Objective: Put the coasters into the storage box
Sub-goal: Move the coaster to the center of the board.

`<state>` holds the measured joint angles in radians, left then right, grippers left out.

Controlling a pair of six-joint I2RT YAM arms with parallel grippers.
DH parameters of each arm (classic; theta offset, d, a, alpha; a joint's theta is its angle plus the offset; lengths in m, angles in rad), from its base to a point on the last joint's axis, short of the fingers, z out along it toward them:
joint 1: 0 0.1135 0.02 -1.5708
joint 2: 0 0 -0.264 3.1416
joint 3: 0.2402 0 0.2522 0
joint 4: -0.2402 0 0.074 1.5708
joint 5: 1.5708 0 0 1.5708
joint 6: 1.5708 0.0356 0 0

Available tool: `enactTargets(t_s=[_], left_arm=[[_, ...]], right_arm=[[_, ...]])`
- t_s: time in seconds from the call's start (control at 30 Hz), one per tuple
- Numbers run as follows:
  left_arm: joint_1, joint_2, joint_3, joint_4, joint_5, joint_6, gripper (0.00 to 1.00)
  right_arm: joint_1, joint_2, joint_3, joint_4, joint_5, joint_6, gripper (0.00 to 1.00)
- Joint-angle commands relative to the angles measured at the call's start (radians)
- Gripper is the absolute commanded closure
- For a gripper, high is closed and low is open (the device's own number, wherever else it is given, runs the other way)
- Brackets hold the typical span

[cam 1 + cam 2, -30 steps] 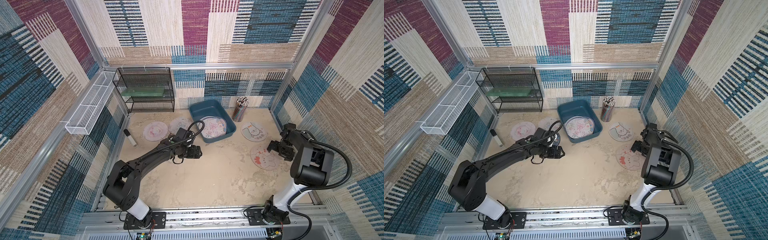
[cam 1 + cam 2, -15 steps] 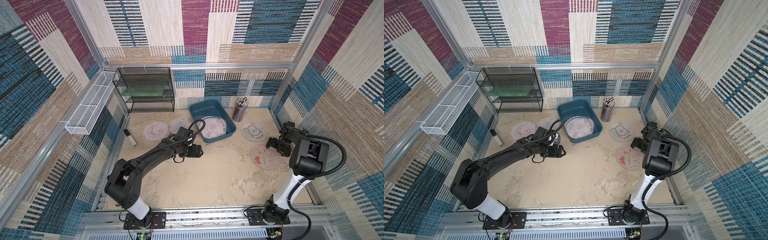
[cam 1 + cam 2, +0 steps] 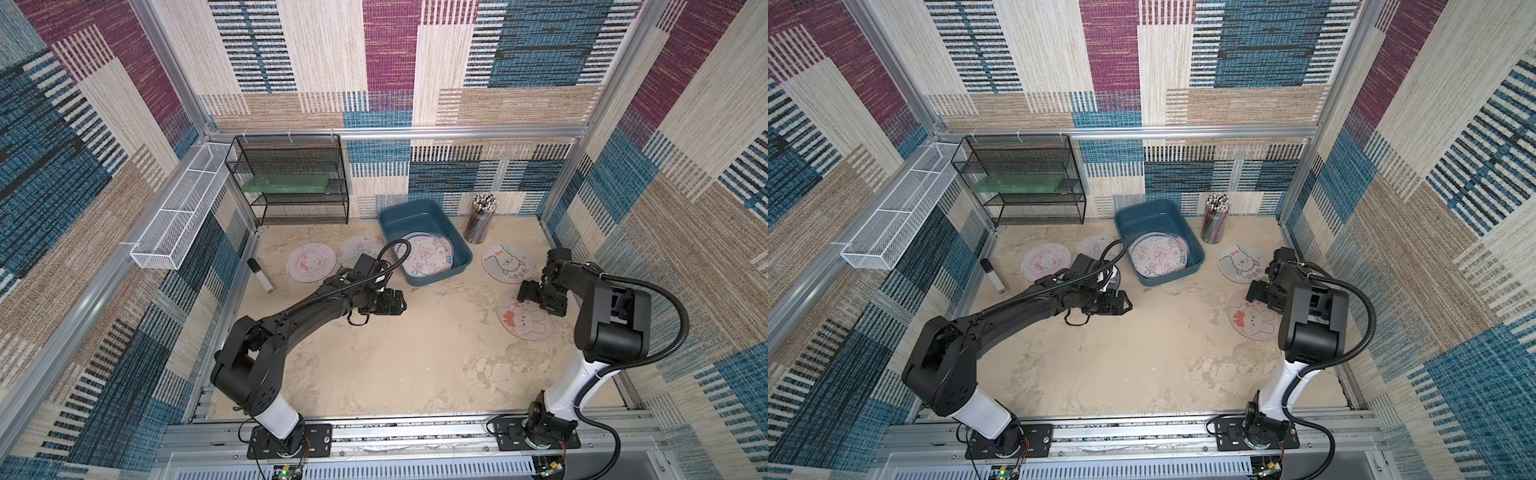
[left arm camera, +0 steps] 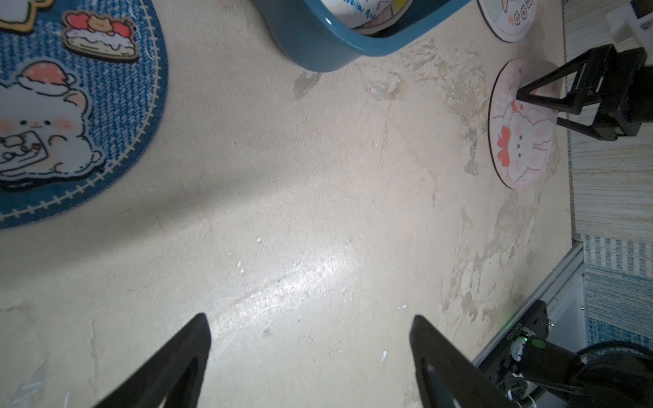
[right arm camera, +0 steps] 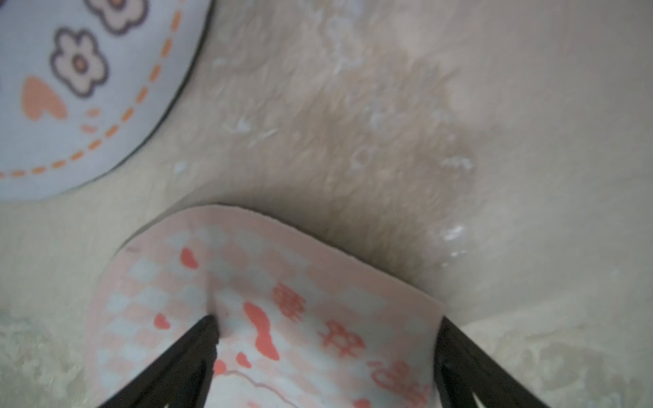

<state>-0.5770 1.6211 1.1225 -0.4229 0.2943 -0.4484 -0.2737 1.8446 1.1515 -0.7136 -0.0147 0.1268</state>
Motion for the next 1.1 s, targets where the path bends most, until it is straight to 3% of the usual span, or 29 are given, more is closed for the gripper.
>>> enactTargets(t_s=[0.0,0.4,0.77,0.93,1.07], left_arm=[[0.000,-0.004,-0.006,0.019,0.014,0.008,0.13],[0.000,-0.020,-0.015,0.019,0.009,0.014,0.13],[-0.001,-0.014,-0.015,0.020,0.020,0.023,0.13],[-0.001,-0.008,-0.009,0.022,0.022,0.024,0.13],[-0.004,-0.003,0.000,0.026,0.026,0.017,0.13]], right_arm=[[0.051,0.015,-0.034,-0.142,-0.185,0.020,0.05],[0.198,-0.090,-0.210,-0.129,-0.299,0.136,0.05],[0.190,-0.278,-0.244,-0.167,-0.453,0.252,0.05],[0.183,-0.275,-0.195,-0.227,-0.357,0.218,0.05],[0.108,-0.264,-0.154,-0.216,-0.256,0.170,0.05]])
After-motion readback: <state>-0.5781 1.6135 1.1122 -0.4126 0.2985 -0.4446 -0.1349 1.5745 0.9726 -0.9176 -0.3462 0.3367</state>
